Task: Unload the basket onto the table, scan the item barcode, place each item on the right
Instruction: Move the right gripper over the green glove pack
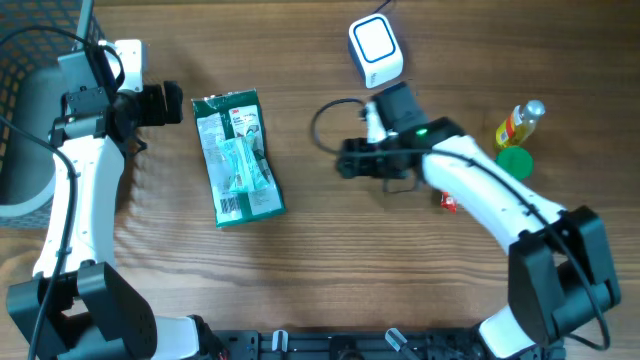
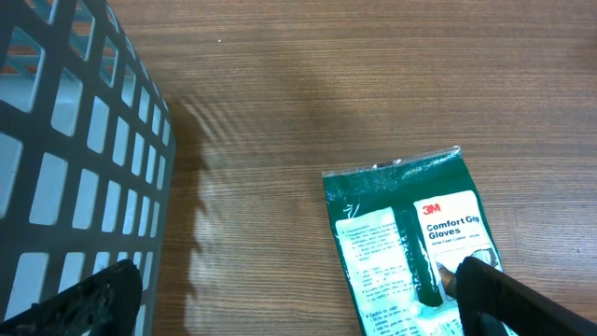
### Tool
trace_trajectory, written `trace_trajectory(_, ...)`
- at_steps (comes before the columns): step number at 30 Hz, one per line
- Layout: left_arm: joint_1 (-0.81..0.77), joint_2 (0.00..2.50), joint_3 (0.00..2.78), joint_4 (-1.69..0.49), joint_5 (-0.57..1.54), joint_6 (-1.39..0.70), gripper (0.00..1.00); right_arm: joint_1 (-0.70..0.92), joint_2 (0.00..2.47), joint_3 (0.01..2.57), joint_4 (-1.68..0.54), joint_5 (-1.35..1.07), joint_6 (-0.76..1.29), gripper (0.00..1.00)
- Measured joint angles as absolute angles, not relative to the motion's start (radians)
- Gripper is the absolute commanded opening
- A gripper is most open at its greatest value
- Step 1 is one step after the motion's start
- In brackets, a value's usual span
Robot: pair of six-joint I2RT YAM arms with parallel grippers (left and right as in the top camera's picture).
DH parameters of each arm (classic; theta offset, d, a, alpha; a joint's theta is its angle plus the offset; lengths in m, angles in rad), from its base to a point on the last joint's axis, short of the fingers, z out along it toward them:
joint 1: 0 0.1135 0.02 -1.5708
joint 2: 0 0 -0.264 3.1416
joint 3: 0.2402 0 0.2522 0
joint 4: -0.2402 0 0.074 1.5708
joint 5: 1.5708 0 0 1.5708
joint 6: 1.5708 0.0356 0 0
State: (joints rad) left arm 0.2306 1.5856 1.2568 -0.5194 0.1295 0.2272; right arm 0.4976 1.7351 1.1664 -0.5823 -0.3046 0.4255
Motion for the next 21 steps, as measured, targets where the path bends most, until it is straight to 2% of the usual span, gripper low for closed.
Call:
trace_trajectory(3,0.23,1.586,1.257,-0.519,0.13,0.227,1.0,0.601,1.735,1.166,-0.529,-0.321,0.445,1.0)
trace_trajectory(8,0.231,1.586,1.257,-0.519,0.13,0.227,1.0,0.674,1.735,1.166,-0.511,-0.322,0.446,1.0)
trace_trajectory(21,0.23,1.586,1.257,-0.52,0.13,0.227,1.0,0.677,1.735,1.166,-0.51,-0.322,0.449,1.0)
